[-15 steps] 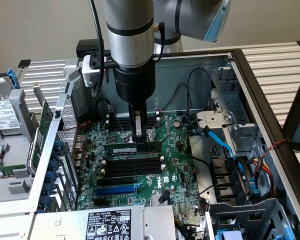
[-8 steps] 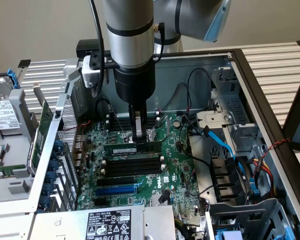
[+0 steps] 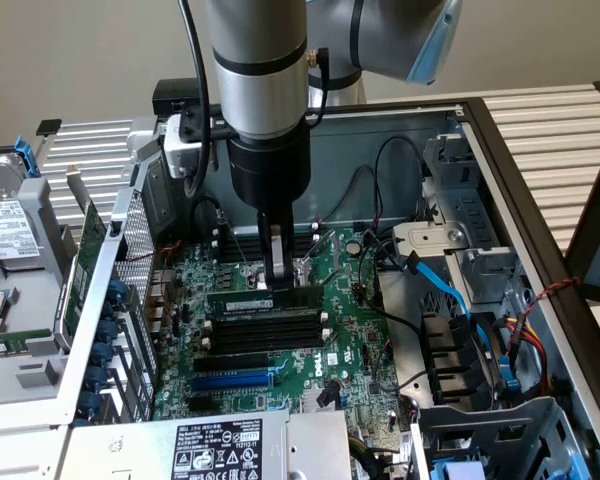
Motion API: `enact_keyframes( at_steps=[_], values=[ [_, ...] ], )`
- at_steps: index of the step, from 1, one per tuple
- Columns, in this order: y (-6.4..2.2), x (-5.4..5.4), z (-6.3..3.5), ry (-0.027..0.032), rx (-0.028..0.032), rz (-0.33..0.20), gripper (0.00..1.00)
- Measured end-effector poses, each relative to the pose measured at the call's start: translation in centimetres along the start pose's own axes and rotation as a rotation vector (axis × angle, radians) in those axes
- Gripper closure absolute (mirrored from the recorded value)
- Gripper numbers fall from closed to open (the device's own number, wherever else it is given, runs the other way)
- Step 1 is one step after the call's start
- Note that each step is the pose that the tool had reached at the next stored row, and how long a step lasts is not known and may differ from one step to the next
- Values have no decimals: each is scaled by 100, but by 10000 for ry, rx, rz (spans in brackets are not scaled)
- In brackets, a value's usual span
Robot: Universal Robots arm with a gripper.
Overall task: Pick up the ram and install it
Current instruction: 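Insert the ram into the slot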
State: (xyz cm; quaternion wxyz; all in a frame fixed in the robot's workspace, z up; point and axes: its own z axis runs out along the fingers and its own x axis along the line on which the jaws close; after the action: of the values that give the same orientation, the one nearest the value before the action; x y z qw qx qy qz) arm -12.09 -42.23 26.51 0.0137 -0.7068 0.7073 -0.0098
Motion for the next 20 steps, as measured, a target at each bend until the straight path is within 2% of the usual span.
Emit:
enact_keyframes(
  at_steps=[3,5,20],
  values=[
    [1,0,17,151,1,-70,86],
    [1,0,35,203,1,-103,86],
    [13,-51,187,212,-13,-149,86]
  ],
)
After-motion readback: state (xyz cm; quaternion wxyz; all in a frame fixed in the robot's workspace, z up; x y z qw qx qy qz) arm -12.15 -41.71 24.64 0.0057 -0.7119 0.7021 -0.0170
